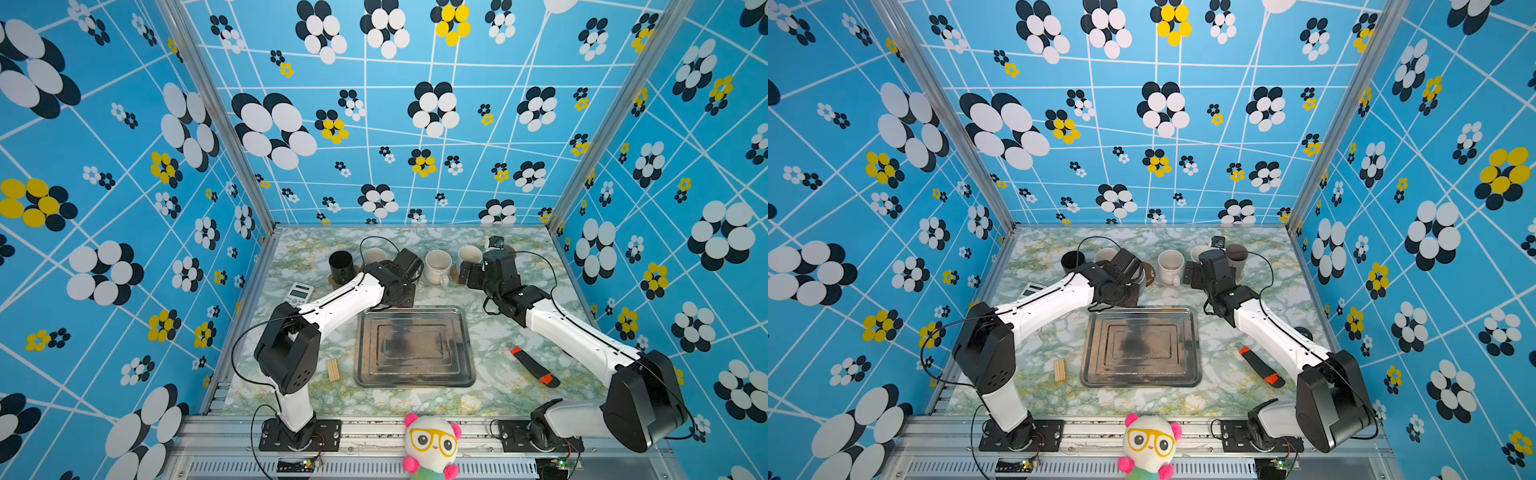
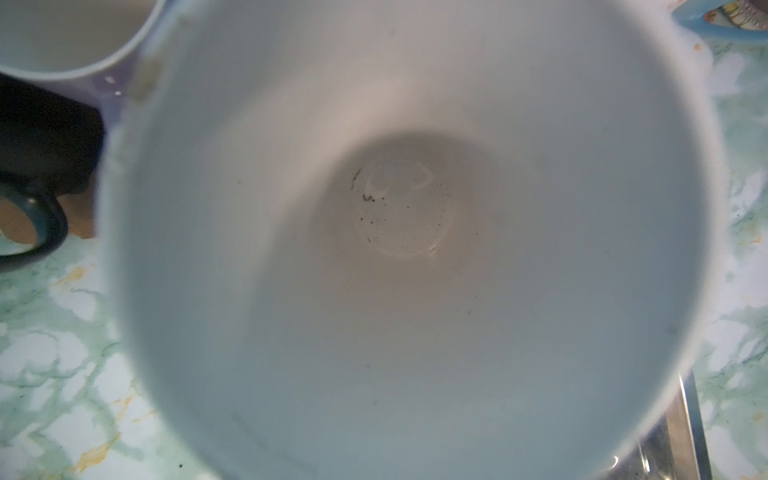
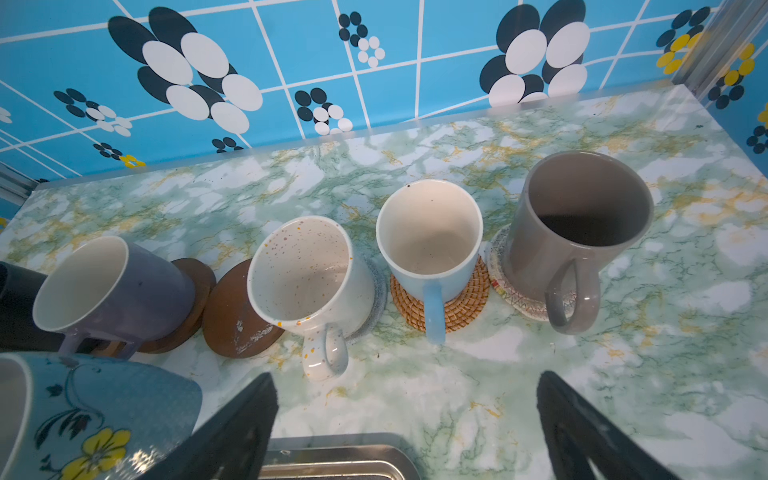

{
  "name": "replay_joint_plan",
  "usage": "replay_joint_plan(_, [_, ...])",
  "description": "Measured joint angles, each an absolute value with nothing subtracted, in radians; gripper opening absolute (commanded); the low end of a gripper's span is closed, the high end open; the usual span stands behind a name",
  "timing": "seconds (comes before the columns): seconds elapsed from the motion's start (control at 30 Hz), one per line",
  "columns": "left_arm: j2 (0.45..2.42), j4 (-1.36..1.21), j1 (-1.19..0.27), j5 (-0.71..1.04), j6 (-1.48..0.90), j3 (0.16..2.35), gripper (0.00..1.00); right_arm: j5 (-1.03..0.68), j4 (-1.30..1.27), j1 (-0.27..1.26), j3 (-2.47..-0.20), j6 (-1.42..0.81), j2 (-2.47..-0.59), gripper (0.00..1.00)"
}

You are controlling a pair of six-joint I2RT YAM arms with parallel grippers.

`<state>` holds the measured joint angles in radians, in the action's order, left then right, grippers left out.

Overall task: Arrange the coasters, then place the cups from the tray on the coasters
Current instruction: 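Carry the light blue mug with the left gripper toward the empty wooden coaster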

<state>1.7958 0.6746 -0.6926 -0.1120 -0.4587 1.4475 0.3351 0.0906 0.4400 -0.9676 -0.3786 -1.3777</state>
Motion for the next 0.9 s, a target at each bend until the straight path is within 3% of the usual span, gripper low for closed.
replay_joint_plan(0.9, [2.025, 0.73, -0.627, -0.104, -0.373, 1.708, 0.0, 0.323, 0.094, 0.429, -0.971, -0.378, -1.378, 0.99])
